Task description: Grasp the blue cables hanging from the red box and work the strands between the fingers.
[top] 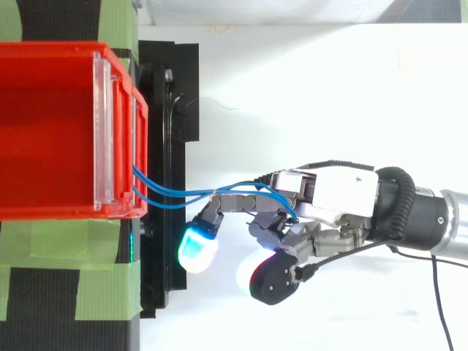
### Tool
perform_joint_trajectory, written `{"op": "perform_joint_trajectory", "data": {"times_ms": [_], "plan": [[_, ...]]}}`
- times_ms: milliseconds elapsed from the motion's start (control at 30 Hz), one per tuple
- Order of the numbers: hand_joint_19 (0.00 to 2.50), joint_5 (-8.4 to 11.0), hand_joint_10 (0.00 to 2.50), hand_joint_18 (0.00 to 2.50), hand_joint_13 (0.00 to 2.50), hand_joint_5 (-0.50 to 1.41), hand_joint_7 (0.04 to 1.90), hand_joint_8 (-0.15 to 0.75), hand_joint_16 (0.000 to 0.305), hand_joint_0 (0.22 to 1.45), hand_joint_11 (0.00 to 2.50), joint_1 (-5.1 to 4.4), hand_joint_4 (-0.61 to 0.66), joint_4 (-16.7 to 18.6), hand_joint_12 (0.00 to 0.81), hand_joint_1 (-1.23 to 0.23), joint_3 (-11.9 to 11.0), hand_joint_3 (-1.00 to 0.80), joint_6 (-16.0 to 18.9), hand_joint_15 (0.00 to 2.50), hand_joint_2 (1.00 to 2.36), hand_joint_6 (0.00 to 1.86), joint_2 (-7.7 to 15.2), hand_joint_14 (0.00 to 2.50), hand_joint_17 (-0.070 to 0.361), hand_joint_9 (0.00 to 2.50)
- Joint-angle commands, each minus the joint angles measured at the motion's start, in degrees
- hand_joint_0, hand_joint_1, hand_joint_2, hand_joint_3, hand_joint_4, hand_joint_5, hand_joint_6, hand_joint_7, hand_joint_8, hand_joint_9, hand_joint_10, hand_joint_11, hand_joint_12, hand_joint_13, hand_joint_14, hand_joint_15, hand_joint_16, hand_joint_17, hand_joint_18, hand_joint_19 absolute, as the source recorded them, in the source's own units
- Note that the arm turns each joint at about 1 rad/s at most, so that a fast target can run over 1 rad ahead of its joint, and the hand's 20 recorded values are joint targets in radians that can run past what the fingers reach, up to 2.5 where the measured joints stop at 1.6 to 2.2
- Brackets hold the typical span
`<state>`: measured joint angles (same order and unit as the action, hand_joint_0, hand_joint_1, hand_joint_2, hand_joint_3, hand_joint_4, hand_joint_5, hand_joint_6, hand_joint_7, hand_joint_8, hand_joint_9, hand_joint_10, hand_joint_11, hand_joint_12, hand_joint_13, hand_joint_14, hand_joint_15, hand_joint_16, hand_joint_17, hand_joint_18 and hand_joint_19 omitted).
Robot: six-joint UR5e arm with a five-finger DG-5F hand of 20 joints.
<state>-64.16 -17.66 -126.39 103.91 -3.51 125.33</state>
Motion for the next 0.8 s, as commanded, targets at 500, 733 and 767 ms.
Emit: {"op": "perform_joint_trajectory", "data": {"times_ms": [500, 733, 767], "plan": [[0.71, 0.44, 2.50, 2.50, 1.99, 0.10, 1.22, 0.472, 0.241, 0.70, 2.50, 0.08, 0.30, 0.00, 0.661, -0.51, -0.11, -1.00, 0.53, 1.60, 1.00, 0.17, 0.00, 2.50, 0.181, 1.63], [0.71, 2.55, 2.50, 2.50, 1.99, 0.10, 1.23, 0.472, 0.239, 0.71, 2.50, 0.34, 0.29, -1.32, 0.660, -0.51, -0.81, -1.00, 6.68, 1.59, 1.00, 0.16, -0.53, 2.50, 0.179, 1.64], [0.72, 2.46, 2.50, 2.50, 1.98, 0.10, 1.22, 0.472, 0.237, 0.71, 2.50, 0.34, 0.30, -2.37, 0.651, -0.51, -0.81, -1.00, 7.29, 1.57, 1.00, 0.16, -0.97, 2.50, 0.178, 1.64]]}}
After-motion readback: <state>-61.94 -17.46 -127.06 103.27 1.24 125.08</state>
